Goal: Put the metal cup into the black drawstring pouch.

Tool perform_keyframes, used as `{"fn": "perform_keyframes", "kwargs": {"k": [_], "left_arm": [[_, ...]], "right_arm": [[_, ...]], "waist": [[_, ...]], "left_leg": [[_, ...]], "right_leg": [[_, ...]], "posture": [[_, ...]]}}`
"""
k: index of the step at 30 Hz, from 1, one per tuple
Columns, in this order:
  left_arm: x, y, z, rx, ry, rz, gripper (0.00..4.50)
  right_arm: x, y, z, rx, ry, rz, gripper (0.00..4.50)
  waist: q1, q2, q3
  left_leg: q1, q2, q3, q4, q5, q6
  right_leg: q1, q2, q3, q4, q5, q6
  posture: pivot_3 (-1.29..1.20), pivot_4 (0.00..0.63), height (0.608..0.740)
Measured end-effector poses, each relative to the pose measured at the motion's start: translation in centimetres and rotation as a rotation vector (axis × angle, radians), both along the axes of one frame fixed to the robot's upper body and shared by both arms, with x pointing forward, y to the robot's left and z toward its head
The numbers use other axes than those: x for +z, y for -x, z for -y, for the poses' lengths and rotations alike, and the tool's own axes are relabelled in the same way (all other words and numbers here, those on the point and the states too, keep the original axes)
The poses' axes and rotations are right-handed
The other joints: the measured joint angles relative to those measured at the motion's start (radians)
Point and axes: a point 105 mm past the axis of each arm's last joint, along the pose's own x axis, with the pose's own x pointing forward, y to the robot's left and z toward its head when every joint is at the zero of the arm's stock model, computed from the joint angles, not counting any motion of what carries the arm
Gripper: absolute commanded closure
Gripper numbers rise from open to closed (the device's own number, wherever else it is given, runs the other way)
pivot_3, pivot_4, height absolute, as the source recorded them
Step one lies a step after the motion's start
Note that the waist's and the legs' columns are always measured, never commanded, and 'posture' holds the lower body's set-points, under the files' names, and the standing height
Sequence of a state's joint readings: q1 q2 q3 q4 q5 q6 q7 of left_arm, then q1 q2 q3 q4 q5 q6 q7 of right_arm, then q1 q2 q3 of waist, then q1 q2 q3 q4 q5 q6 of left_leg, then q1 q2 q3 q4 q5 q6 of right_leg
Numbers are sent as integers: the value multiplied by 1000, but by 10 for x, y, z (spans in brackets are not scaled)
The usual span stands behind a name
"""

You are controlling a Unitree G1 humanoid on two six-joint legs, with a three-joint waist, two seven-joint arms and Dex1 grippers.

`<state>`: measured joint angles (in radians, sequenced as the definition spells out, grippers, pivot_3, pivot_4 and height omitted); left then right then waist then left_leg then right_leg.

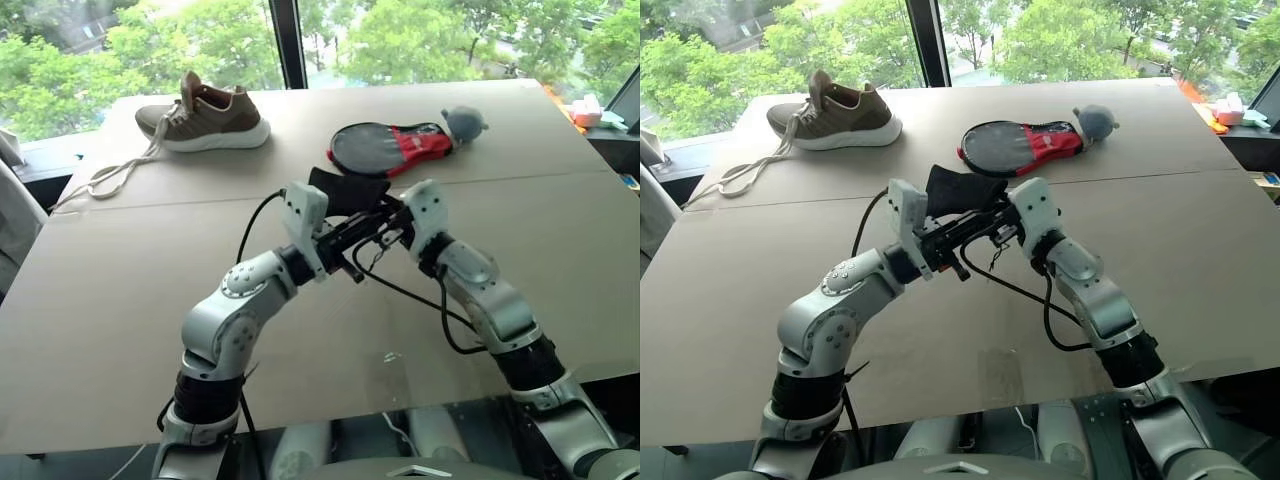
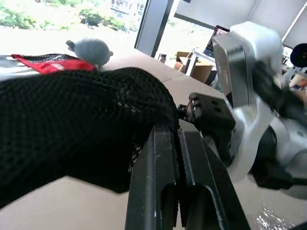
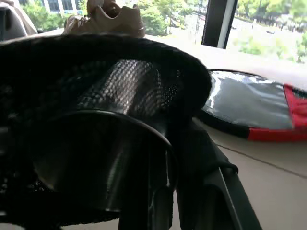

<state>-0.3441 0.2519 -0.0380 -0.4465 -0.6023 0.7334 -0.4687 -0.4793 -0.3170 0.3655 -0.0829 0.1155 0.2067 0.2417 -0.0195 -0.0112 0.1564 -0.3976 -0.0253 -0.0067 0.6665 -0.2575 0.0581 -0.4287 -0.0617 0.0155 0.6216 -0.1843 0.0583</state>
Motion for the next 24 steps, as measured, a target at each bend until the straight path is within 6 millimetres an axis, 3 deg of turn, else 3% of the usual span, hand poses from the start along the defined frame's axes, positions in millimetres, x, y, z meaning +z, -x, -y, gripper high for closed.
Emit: {"fn": "perform_keyframes", "kwargs": {"k": [3,6,9,13,17,21,24], "left_arm": [[0,0,2,-1,1,-10,4500],[2,-1,3,-5,4,-5,4500],[4,1,4,-21,0,15,4500],[7,2,2,-19,-5,49,4500],[8,5,3,-41,-4,65,4500],[1,6,6,-67,-23,51,4500],[0,7,7,-78,-24,49,4500]], "right_arm": [[11,-1,-2,16,227,213,4437],[12,-2,-7,15,264,264,4437],[5,-8,-14,-47,-241,-96,4437],[-11,-10,-15,-29,-640,-491,4437],[-10,-6,-10,3,-883,-707,4437],[-12,-7,9,-49,-1033,-826,4437],[-12,-7,9,-59,-1039,-847,3580]], "waist": [[3,-1,1],[6,-2,1],[6,-4,1],[9,-4,1],[9,-3,1],[7,-2,2],[1,-2,2]], "left_leg": [[0,0,0,1,2,-3],[0,0,0,0,2,-4],[-1,2,-2,-1,2,-4],[-1,1,-3,0,0,0],[-1,0,-3,0,-1,1],[-1,0,-3,-1,-1,1],[-1,0,-2,-1,-1,1]], "right_leg": [[0,0,0,0,0,0],[0,0,0,0,0,0],[0,1,1,0,0,-1],[0,-2,-1,0,1,-1],[0,-3,-1,0,1,-1],[0,-2,-2,0,0,-1],[-1,-1,-1,0,0,-1]], "posture": [[0,150,740],[0,150,740],[0,150,740],[0,150,740],[0,150,740],[0,150,740],[0,150,740]]}}
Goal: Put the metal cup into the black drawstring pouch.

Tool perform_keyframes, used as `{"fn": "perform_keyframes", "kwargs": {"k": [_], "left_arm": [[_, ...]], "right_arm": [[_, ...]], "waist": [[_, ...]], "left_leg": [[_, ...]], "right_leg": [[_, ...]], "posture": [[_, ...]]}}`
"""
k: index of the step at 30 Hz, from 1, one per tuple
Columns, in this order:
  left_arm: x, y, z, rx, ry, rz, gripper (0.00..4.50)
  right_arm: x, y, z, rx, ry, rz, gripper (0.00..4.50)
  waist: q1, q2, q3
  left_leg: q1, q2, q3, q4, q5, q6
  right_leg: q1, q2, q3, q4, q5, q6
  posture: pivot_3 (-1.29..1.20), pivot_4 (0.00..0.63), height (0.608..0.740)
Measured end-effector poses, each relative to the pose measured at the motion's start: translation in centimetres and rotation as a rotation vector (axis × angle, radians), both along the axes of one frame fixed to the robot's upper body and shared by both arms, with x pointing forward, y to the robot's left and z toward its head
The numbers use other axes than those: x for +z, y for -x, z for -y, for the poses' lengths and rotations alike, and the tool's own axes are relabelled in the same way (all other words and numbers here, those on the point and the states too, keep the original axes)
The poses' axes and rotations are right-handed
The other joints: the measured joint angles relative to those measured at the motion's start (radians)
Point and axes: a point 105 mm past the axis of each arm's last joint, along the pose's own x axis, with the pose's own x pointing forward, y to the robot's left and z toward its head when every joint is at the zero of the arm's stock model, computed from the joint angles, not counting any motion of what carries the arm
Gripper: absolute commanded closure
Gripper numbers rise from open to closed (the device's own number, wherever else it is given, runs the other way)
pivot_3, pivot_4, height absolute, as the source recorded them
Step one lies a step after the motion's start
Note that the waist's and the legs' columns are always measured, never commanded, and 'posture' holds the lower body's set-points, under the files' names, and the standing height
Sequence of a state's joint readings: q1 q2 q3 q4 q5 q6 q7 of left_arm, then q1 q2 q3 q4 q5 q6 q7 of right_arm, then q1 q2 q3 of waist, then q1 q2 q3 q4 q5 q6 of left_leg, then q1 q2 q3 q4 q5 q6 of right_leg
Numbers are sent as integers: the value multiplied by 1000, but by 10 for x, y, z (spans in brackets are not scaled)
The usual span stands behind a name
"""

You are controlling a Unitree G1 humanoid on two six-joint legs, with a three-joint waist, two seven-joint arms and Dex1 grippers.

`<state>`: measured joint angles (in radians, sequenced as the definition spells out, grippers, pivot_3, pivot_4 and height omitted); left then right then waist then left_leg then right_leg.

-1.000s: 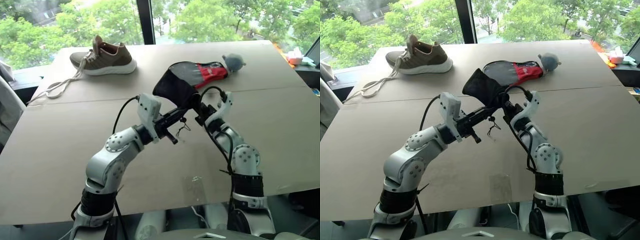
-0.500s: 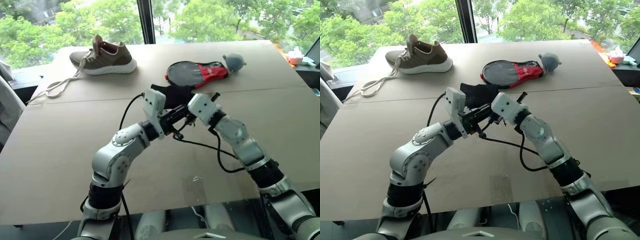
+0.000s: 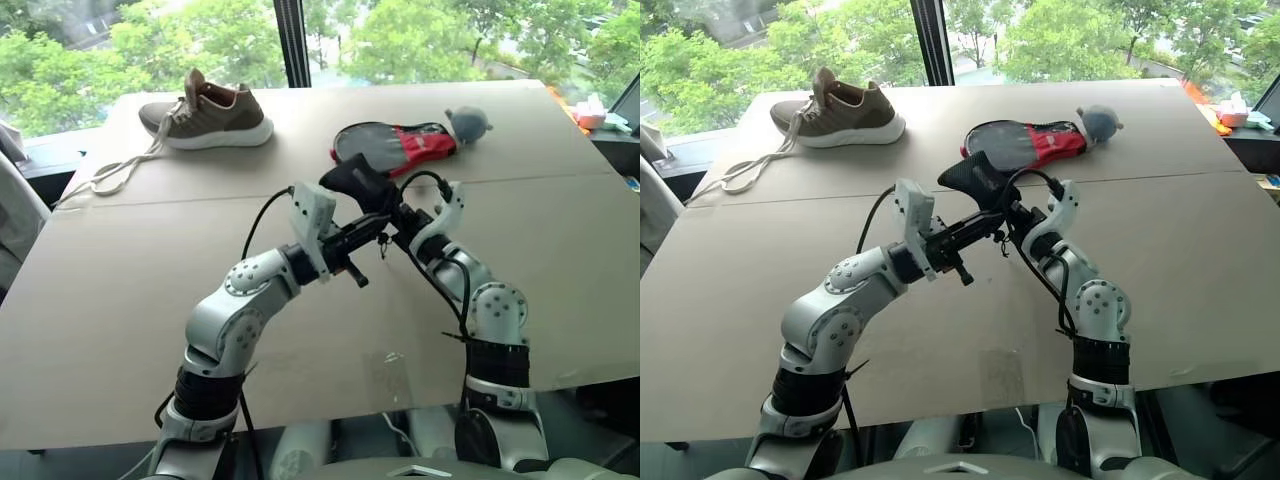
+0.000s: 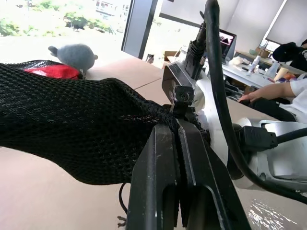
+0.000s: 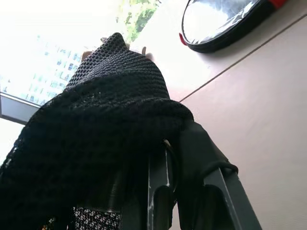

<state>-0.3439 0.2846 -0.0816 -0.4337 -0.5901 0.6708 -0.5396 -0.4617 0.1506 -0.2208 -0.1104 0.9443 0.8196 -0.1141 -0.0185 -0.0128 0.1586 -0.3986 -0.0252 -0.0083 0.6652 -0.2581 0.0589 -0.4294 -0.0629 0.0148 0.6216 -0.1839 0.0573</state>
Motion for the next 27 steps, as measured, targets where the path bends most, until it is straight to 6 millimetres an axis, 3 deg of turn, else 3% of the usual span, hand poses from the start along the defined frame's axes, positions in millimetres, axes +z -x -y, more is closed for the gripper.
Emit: {"fn": "perform_keyframes", "kwargs": {"k": [5,9,13,16,22,24,27], "left_arm": [[2,-7,-2,23,28,-12,4500],[11,-28,-14,123,57,-17,4500],[0,-42,-21,192,28,-56,4500],[-4,-49,-24,227,30,-78,4500],[-5,-52,-23,240,41,-88,4500],[-4,-53,-22,250,62,-99,4500],[-1,-56,-21,262,100,-122,4500]], "right_arm": [[15,3,-7,62,209,158,1148],[8,6,0,122,479,287,1148],[-8,21,14,291,793,450,1148],[-11,32,12,367,769,503,1148],[10,43,16,397,679,650,1148],[6,48,17,424,654,631,1148],[-19,54,14,480,663,519,1148]], "waist": [[1,1,0],[4,1,0],[5,0,1],[1,-1,1],[11,-1,1],[13,-2,1],[12,-3,2]], "left_leg": [[0,0,0,0,0,0],[0,-1,1,2,0,1],[-1,-1,1,2,0,1],[-1,1,1,2,0,0],[-1,0,0,3,0,1],[-1,0,-1,3,0,1],[-1,1,-1,3,0,0]], "right_leg": [[0,1,0,0,0,1],[1,0,0,-1,0,1],[1,1,0,-2,0,1],[1,2,0,-1,0,1],[2,1,0,-1,0,1],[2,1,0,-1,0,1],[2,0,-1,-1,0,1]], "posture": [[0,150,740],[0,150,740],[0,150,740],[0,150,740],[0,150,740],[0,150,740],[0,150,740]]}}
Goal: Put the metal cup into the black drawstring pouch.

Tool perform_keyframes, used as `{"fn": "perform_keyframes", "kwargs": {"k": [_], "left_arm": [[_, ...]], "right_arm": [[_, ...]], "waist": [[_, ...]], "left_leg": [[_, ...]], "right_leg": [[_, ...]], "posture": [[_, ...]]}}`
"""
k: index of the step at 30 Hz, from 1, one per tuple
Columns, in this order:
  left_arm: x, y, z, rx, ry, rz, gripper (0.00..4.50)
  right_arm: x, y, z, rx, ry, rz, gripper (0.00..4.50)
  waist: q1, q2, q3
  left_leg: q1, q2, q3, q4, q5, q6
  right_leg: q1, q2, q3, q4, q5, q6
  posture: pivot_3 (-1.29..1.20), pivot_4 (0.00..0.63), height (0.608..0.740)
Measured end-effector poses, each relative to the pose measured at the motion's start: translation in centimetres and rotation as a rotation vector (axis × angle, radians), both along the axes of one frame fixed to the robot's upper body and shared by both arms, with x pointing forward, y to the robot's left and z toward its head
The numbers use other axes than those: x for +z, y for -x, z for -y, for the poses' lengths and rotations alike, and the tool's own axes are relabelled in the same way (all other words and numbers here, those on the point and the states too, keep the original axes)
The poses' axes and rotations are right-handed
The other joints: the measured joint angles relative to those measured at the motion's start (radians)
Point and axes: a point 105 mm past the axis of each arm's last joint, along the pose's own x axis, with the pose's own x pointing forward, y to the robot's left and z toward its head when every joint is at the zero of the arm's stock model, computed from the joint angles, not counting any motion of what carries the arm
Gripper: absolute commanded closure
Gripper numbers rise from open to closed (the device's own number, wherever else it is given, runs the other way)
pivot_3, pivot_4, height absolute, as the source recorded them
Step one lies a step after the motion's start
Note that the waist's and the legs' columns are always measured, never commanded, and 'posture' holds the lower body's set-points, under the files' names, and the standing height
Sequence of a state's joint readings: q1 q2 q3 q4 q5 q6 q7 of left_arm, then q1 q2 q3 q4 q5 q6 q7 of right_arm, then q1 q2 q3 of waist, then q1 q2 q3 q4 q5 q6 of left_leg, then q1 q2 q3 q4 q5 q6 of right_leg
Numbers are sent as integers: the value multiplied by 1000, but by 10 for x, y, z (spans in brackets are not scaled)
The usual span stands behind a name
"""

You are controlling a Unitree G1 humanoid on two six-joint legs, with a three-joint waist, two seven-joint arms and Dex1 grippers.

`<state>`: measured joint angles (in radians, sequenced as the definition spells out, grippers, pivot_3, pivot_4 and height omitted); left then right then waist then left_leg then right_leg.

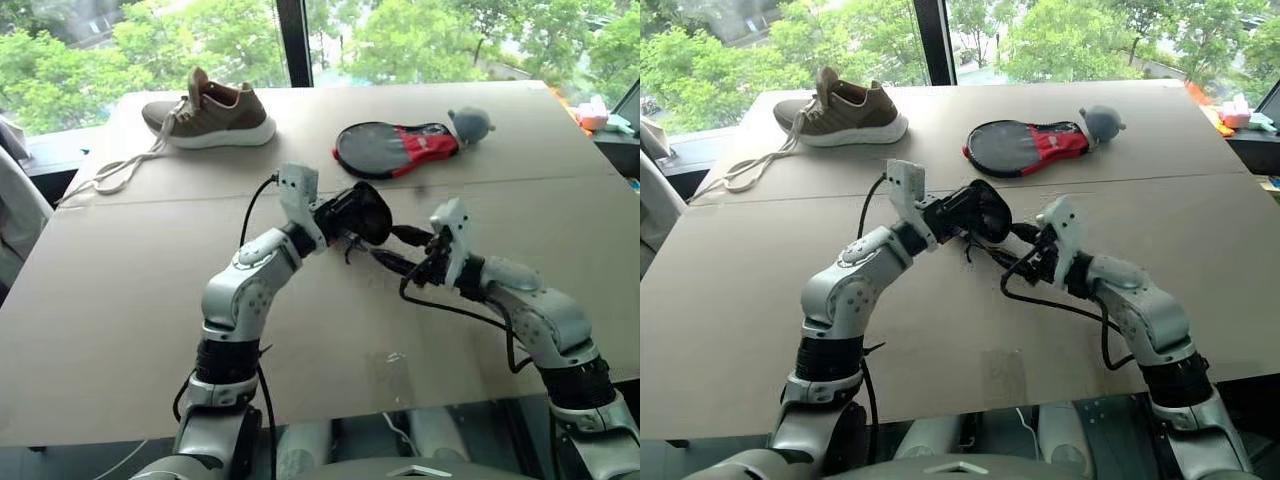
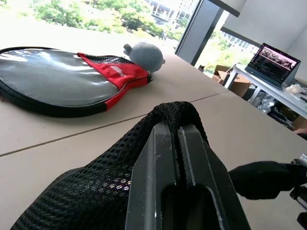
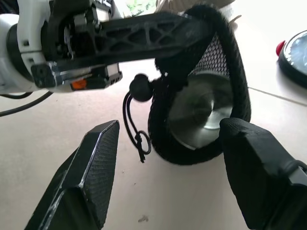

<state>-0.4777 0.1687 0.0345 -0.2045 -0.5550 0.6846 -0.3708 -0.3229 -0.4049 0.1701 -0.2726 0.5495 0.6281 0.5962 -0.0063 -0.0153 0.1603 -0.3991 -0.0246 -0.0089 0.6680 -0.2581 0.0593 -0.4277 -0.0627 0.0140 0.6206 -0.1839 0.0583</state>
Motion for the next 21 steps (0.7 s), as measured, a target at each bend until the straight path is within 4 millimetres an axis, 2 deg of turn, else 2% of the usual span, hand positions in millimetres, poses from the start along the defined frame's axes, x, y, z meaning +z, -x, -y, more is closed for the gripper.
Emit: {"fn": "perform_keyframes", "kwargs": {"k": [2,4,10,16,20,21], "left_arm": [[0,0,2,-1,0,-7,4500],[1,-1,3,-5,-1,-9,4500],[0,-1,6,-2,8,-23,4500],[0,-2,7,-3,12,-26,4500],[0,-3,9,-5,15,-28,4500],[0,-3,9,-7,15,-29,4500]], "right_arm": [[-18,2,-10,-23,4,-83,1148],[-27,4,-19,-35,4,-125,1148],[-33,0,-44,-83,-76,-159,1148],[-43,-18,-46,-195,-48,-141,1148],[-42,-26,-49,-236,-74,-120,1148],[-41,-28,-50,-242,-83,-112,1533]], "waist": [[-3,0,0],[-4,0,0],[-3,0,0],[-3,0,0],[-5,0,0],[-5,0,0]], "left_leg": [[0,0,0,0,0,0],[0,0,0,0,0,0],[0,-1,0,0,0,-1],[0,-1,0,0,2,-4],[0,-1,0,-1,2,-4],[0,-1,0,-1,2,-4]], "right_leg": [[-1,0,0,1,0,0],[-1,0,1,1,0,0],[-1,0,0,1,0,0],[-1,0,1,1,0,0],[-1,0,1,1,0,0],[-1,0,1,1,0,0]], "posture": [[0,150,740],[0,150,740],[0,150,740],[0,150,740],[0,150,740],[0,150,740]]}}
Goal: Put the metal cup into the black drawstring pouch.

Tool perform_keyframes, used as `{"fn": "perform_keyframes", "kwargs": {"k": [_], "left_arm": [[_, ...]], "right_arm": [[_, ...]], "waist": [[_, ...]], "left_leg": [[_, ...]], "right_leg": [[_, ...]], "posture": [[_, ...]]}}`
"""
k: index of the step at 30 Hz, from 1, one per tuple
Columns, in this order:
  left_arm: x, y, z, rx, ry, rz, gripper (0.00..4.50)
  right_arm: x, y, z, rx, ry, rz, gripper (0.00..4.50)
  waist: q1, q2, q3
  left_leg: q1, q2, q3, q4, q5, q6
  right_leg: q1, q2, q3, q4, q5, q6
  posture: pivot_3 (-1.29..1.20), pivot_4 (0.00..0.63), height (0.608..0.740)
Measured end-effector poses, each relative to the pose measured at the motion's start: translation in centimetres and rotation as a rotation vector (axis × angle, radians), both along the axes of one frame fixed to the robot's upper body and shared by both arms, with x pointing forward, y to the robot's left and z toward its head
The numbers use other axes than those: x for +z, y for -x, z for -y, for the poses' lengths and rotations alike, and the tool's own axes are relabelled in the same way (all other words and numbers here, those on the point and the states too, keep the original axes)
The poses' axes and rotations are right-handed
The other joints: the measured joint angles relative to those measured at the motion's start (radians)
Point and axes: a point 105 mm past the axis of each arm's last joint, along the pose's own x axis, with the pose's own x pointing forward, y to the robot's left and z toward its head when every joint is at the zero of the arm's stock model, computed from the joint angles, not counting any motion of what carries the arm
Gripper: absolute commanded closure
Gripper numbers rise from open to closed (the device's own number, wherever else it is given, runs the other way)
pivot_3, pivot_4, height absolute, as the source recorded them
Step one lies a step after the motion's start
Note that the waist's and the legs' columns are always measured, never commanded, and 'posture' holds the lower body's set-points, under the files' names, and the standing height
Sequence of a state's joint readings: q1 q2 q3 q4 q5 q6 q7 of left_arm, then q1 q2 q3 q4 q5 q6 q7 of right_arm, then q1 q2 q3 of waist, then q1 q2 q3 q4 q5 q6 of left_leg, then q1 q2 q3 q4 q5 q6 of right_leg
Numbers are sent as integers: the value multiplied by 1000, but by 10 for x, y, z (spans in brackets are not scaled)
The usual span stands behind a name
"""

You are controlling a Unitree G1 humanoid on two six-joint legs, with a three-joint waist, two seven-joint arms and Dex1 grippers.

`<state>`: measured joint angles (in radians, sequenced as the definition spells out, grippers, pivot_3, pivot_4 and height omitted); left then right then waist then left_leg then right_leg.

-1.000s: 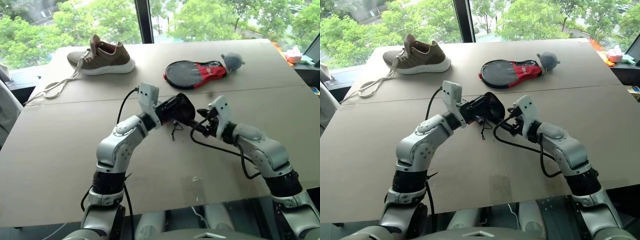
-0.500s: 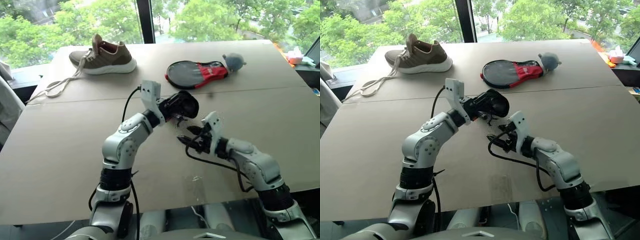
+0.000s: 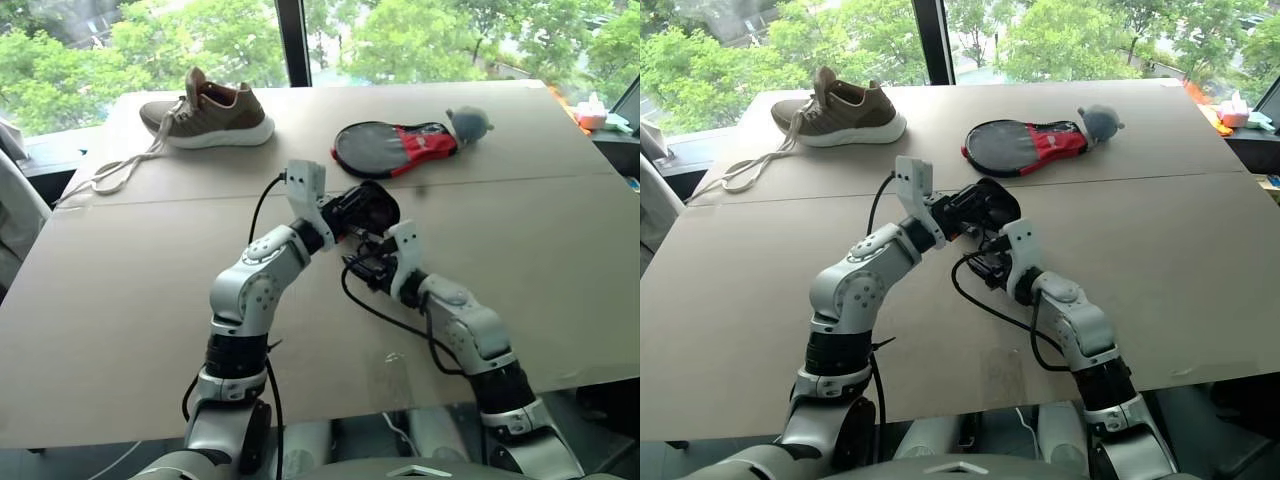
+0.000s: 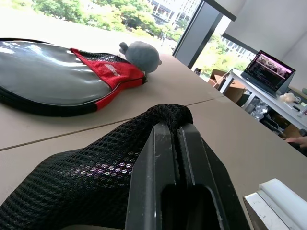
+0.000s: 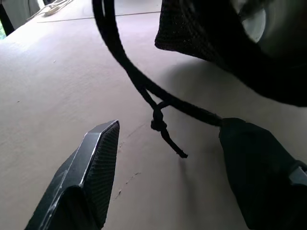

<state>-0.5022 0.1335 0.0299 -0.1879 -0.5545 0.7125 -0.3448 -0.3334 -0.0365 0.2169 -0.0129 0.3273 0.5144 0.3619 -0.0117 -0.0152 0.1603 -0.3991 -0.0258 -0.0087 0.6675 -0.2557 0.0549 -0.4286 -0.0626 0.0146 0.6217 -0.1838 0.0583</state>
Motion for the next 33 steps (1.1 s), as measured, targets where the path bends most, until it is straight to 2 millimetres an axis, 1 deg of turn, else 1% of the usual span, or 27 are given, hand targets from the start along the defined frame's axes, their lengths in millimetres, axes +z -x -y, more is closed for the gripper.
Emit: {"fn": "perform_keyframes", "kwargs": {"k": [1,4,8,11,16,18,19,20,22,24,25,26,28,29,30,33], "left_arm": [[0,0,0,0,0,0,4500],[0,0,1,-2,3,0,4500],[0,0,1,0,1,0,4500],[0,0,1,3,2,0,4500],[-1,-1,0,14,3,-6,4500],[0,2,1,-8,27,-2,3920],[1,6,1,-40,60,8,3729],[3,11,1,-72,93,20,3273],[12,16,2,-101,124,60,2326],[14,17,1,-97,97,80,1440],[13,21,1,-107,77,88,1146],[11,25,0,-121,66,92,1146],[3,41,-4,-183,50,94,1146],[-2,48,-8,-220,32,85,1146],[-6,56,-11,-265,12,78,1146],[-15,77,-15,-410,-58,55,1146]], "right_arm": [[1,0,-1,-1,-6,4,1669],[4,-1,-4,8,-28,12,2665],[0,2,-2,36,-12,7,4465],[-1,2,1,38,-3,6,4465],[14,1,18,35,55,88,4465],[18,2,30,52,117,128,4500],[23,2,38,62,161,153,4500],[28,1,47,71,202,176,4500],[44,1,62,116,303,256,4500],[57,-1,73,149,401,349,4500],[67,-2,83,170,482,419,4500],[75,-3,90,184,554,482,4500],[97,-10,108,221,733,633,4500],[112,-16,117,207,803,706,4500],[129,-23,120,192,861,796,4500],[166,-37,117,164,965,1007,4500]], "waist": [[0,0,0],[0,0,0],[0,0,0],[0,0,0],[1,0,0],[2,0,0],[1,0,0],[1,0,0],[1,0,0],[1,0,0],[1,0,0],[0,0,0],[-6,0,1],[-8,0,1],[-8,-1,2],[-8,0,3]], "left_leg": [[0,0,0,0,0,0],[0,0,0,0,0,0],[0,0,0,0,0,1],[0,0,0,0,-1,1],[0,0,0,0,-1,2],[0,-1,0,0,-1,2],[0,-1,1,0,-1,2],[0,0,1,0,-1,2],[0,0,0,0,-2,4],[0,0,0,0,-2,4],[0,0,1,0,-2,4],[0,0,2,0,-2,4],[1,0,4,0,-2,4],[1,1,4,0,-2,4],[1,2,4,0,-2,4],[1,2,4,0,-2,4]], "right_leg": [[0,0,0,0,0,0],[0,0,0,0,0,0],[0,0,0,0,0,0],[0,0,0,0,0,0],[0,0,0,0,0,0],[0,-1,0,0,0,0],[0,-1,0,0,0,0],[0,-1,0,0,0,0],[0,-1,0,0,0,0],[0,0,0,0,0,0],[0,-1,0,-1,0,0],[1,0,0,-1,0,0],[0,0,1,-2,0,0],[0,1,2,-2,0,0],[0,1,2,-2,-1,0],[0,2,2,-1,-2,-3]], "posture": [[0,150,740],[0,150,740],[0,150,740],[0,150,740],[0,150,740],[0,150,740],[0,150,740],[0,150,740],[0,150,740],[0,150,740],[0,150,740],[0,150,740],[0,150,740],[0,150,740],[0,150,740],[0,150,740]]}}
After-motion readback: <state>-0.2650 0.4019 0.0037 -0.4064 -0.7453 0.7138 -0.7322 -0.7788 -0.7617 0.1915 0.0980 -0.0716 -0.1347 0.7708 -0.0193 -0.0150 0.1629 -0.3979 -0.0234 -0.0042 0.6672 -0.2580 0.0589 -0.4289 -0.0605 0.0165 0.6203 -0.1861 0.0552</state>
